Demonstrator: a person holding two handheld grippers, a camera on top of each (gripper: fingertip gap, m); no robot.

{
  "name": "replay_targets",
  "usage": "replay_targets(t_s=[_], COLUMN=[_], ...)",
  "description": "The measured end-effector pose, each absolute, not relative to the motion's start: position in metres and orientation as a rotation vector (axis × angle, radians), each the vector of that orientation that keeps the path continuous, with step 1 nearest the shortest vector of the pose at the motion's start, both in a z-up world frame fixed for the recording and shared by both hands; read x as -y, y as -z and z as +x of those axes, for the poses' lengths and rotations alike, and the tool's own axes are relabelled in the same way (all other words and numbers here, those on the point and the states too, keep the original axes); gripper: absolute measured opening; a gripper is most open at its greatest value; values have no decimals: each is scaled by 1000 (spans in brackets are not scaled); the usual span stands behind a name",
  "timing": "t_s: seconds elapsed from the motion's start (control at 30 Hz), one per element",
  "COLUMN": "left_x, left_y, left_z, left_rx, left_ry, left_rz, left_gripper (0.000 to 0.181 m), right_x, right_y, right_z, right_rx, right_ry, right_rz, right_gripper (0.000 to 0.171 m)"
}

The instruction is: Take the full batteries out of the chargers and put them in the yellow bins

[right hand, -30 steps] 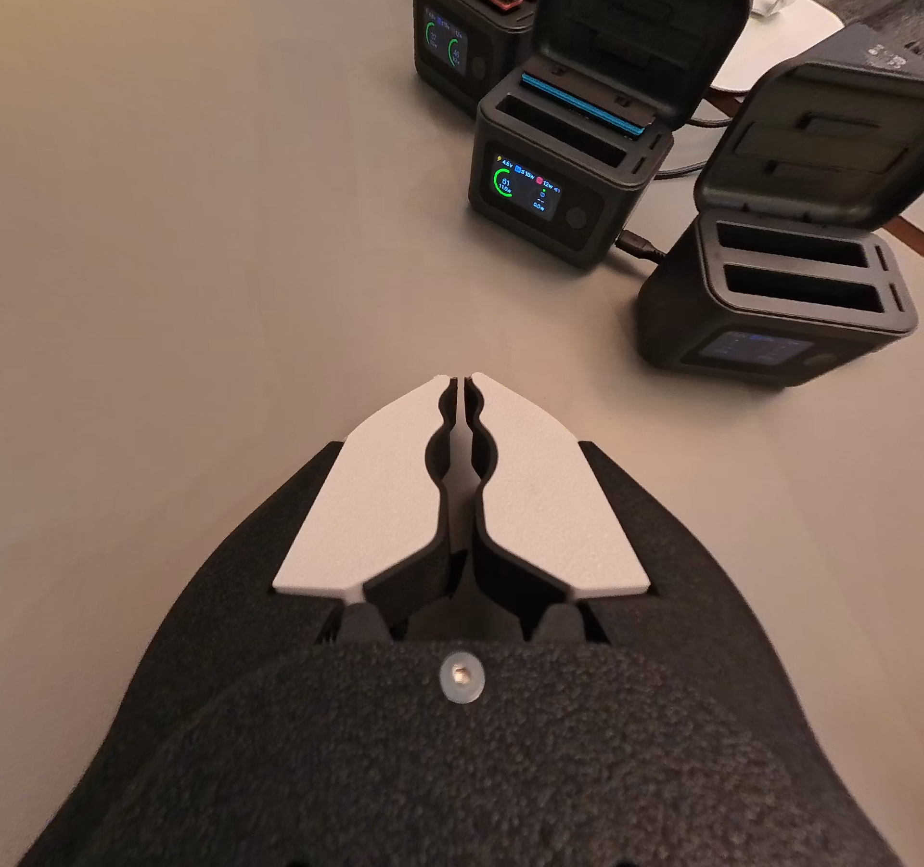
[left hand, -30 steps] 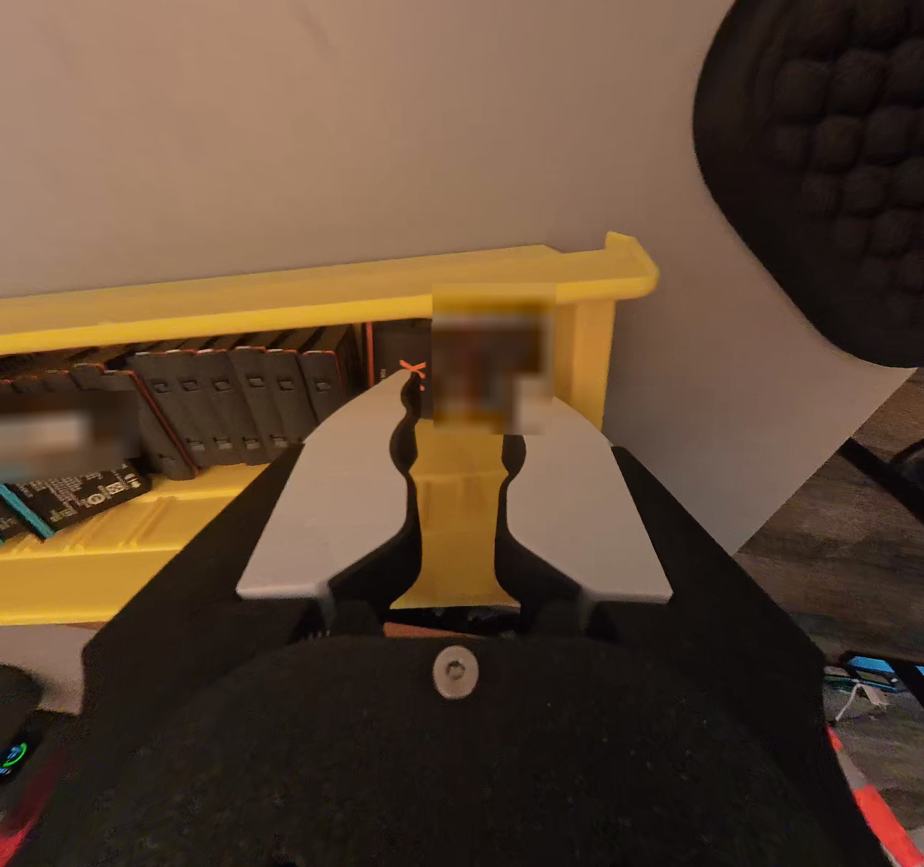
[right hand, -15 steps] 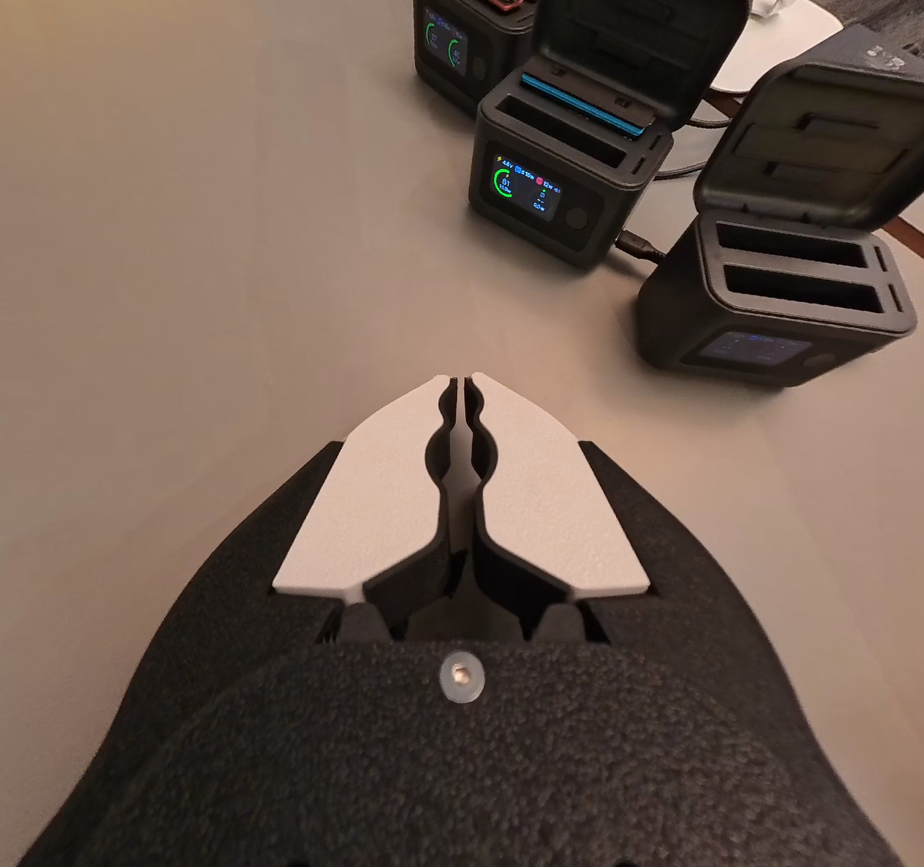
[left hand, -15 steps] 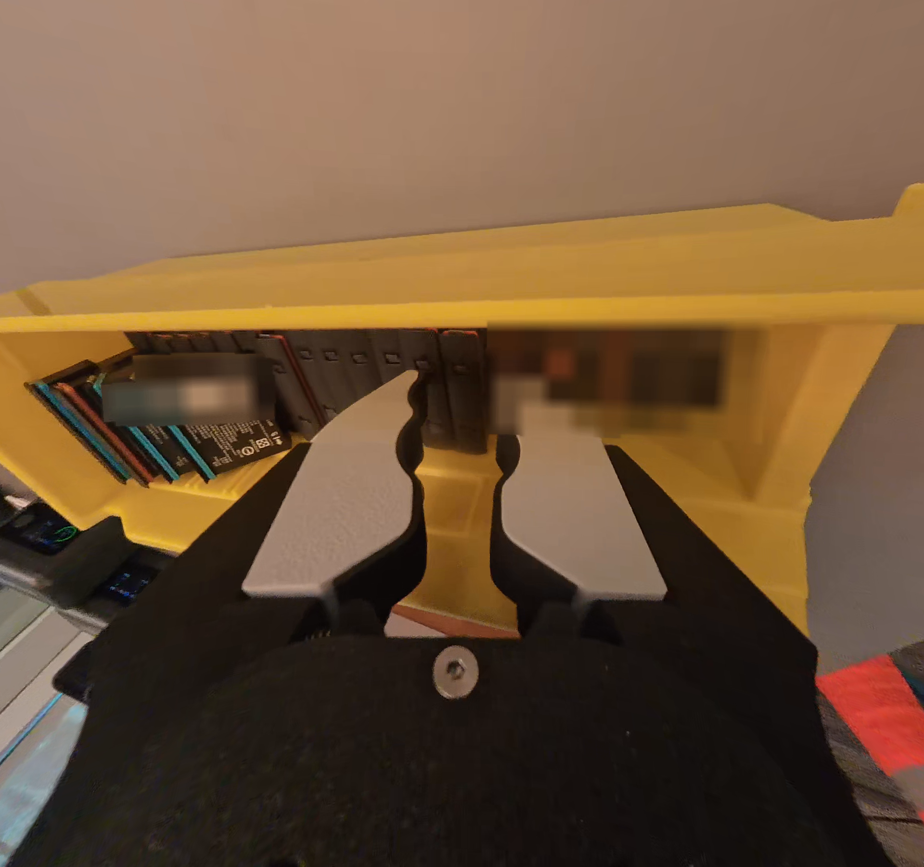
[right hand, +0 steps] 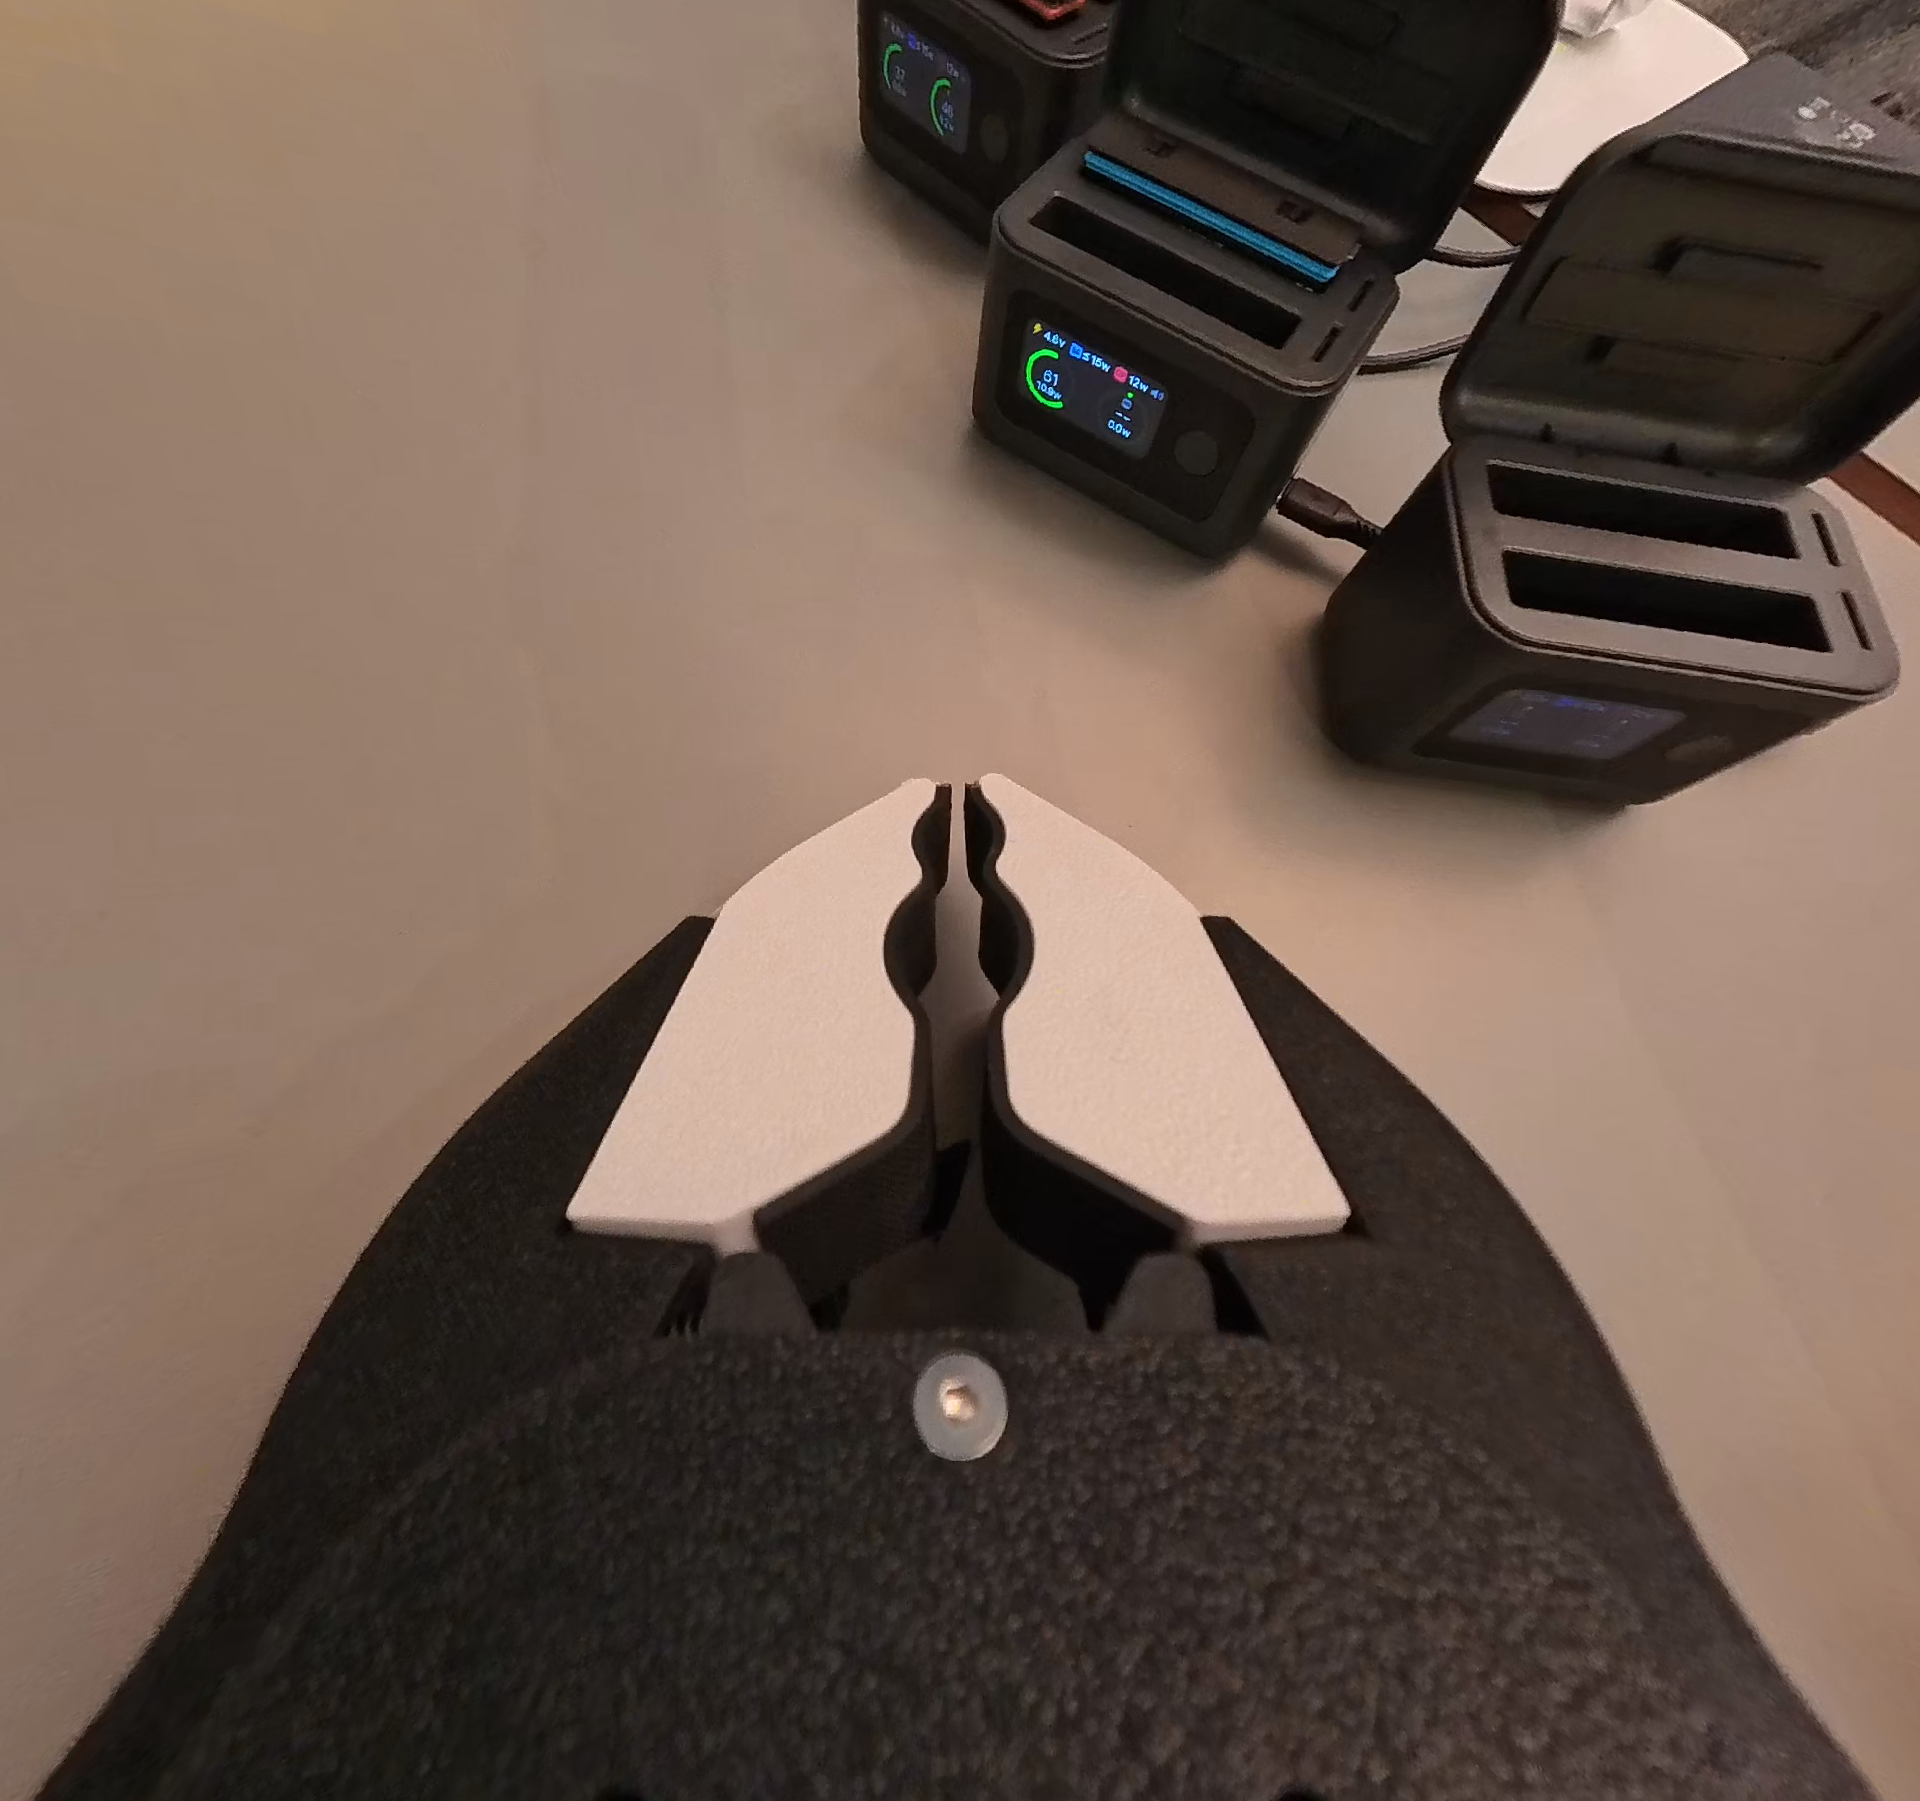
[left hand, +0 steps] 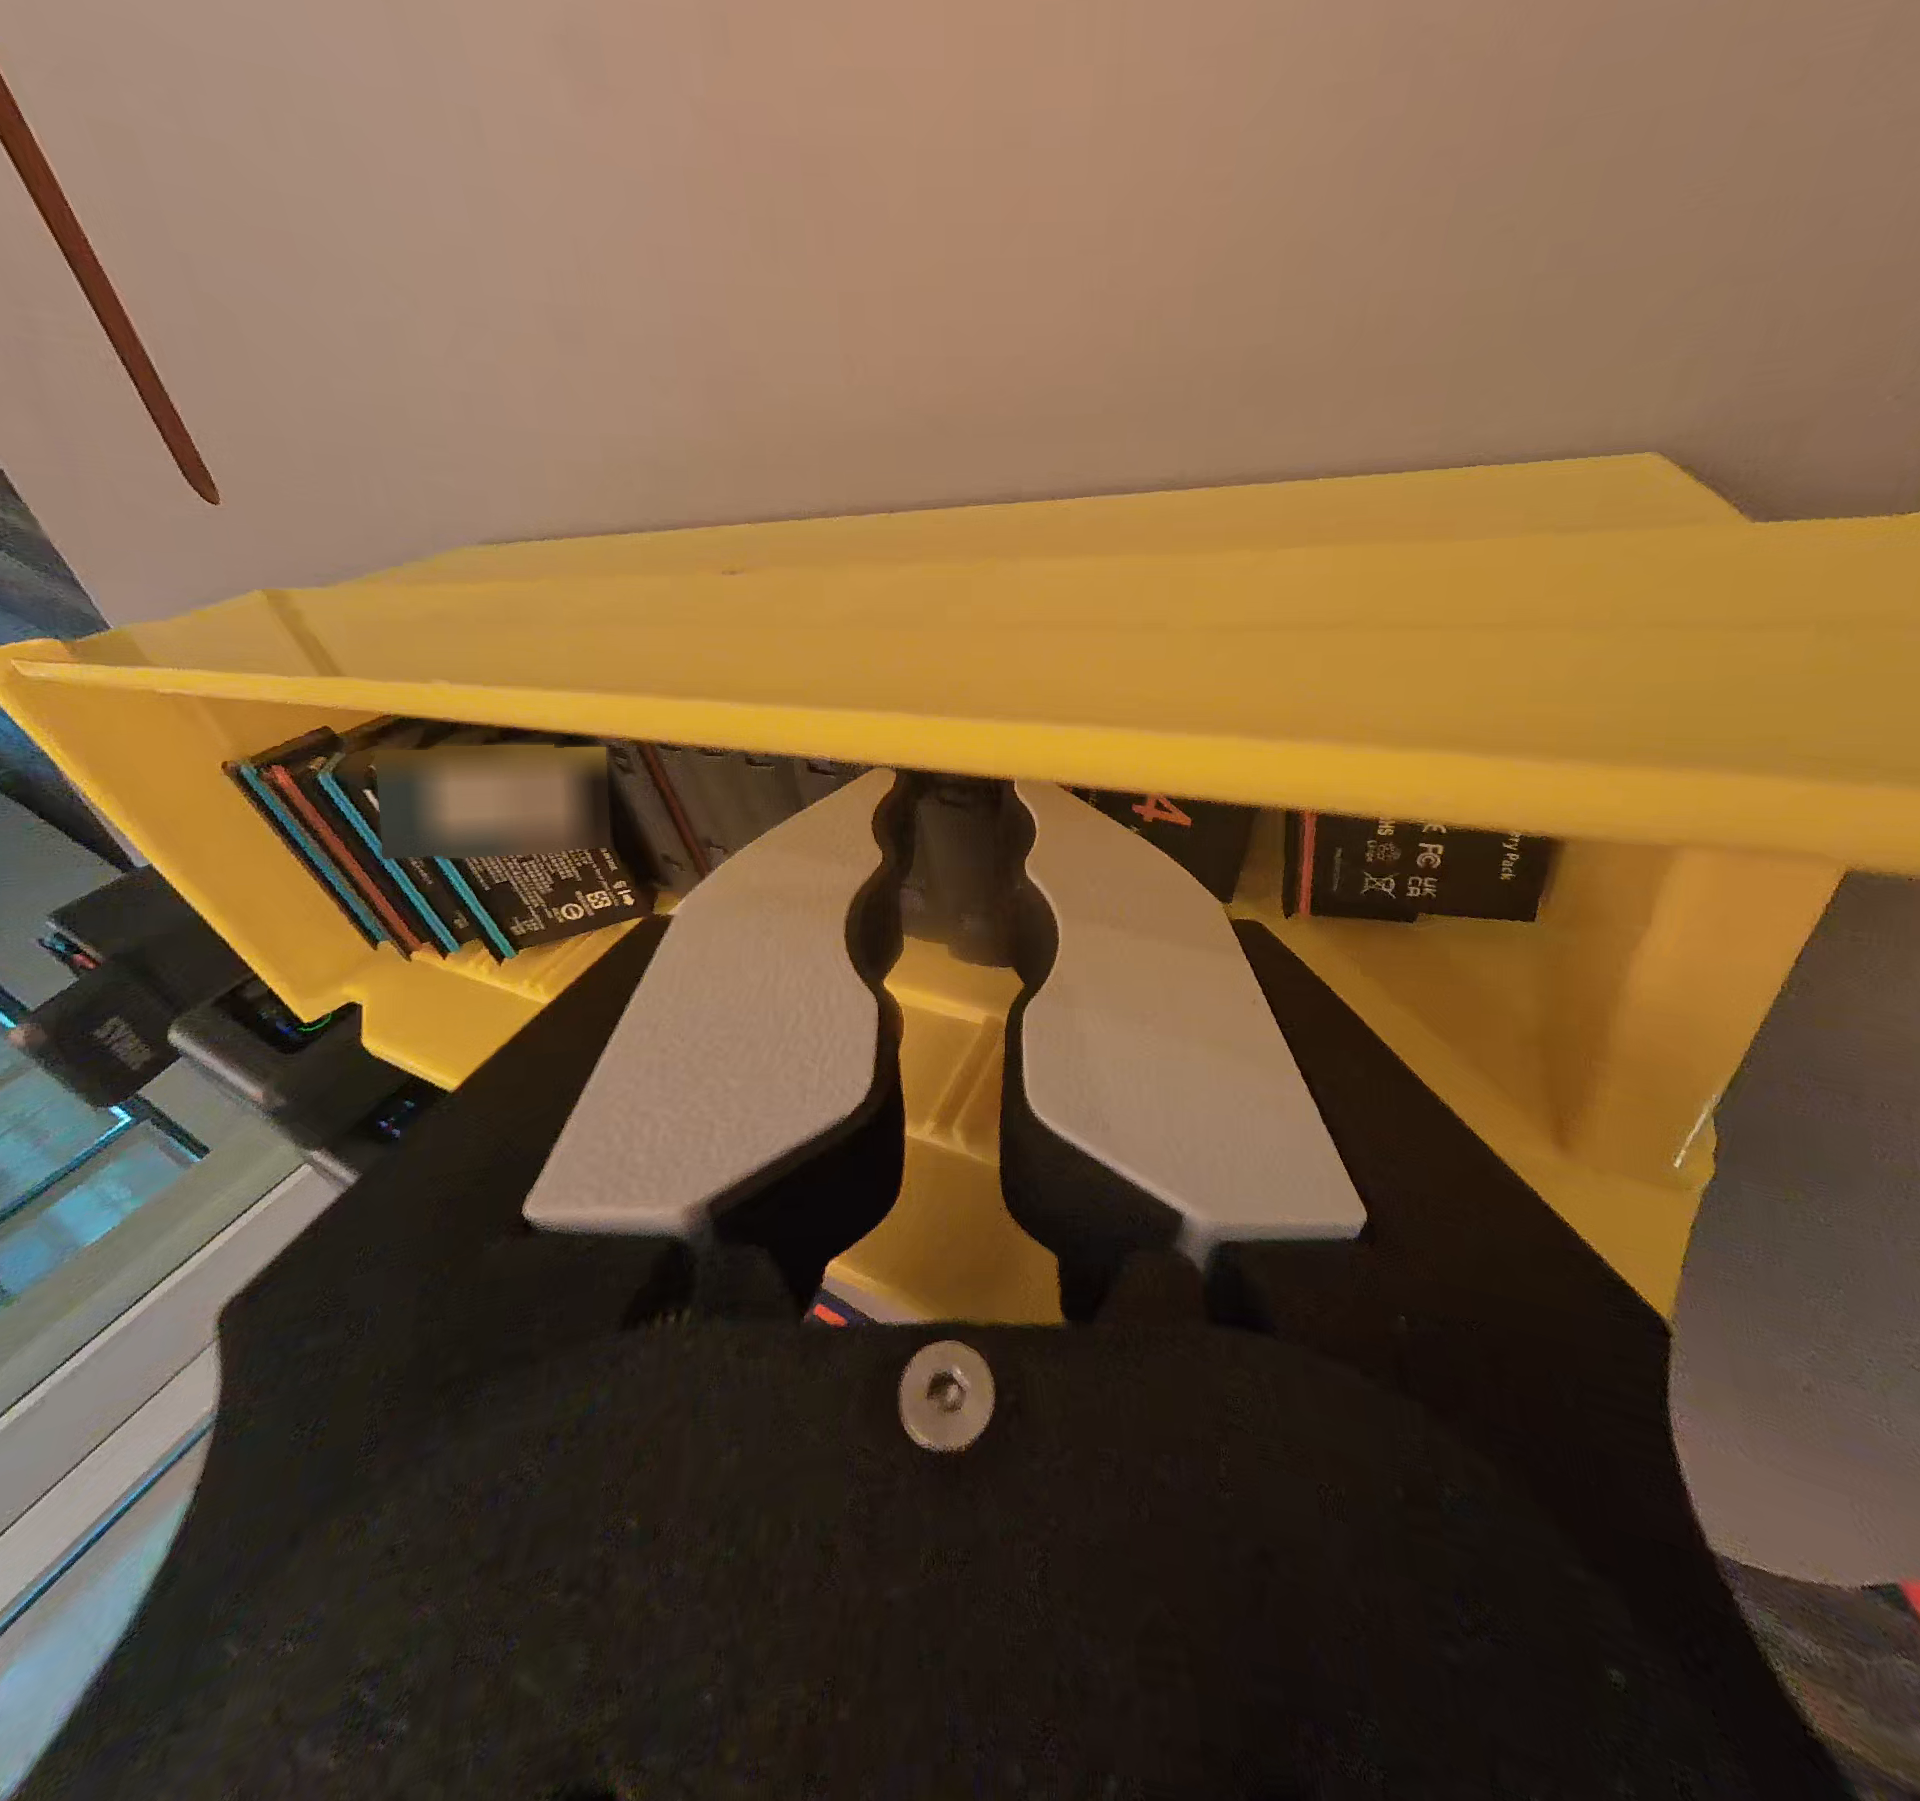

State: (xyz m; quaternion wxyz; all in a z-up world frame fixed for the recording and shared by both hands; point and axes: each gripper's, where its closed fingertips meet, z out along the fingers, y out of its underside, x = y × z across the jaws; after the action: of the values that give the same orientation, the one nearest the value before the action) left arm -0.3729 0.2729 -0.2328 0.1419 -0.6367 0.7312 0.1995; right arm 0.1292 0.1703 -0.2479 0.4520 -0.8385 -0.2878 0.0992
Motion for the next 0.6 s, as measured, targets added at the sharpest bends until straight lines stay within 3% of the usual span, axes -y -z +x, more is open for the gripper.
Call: replay_targets(t_s=[0.1, 0.33, 0.47, 0.6], left_x=[-269, -272, -272, -265], left_y=[235, 236, 234, 235], left_z=[-374, -375, -375, -376], left_rx=[-2087, -2107, -2087, -2080], left_ry=[-502, -603, -645, -629], left_rz=[-1938, -1941, -1897, -1894], left_gripper=[26, 28, 15, 15], right_x=[-170, -170, -169, -169], right_y=[248, 248, 248, 249], right_z=[129, 129, 129, 129], right_rx=[712, 718, 724, 731], right_ry=[-242, -238, -236, -226], right_rz=[-2072, -2070, -2068, -2067], right_gripper=[2, 2, 2, 2])
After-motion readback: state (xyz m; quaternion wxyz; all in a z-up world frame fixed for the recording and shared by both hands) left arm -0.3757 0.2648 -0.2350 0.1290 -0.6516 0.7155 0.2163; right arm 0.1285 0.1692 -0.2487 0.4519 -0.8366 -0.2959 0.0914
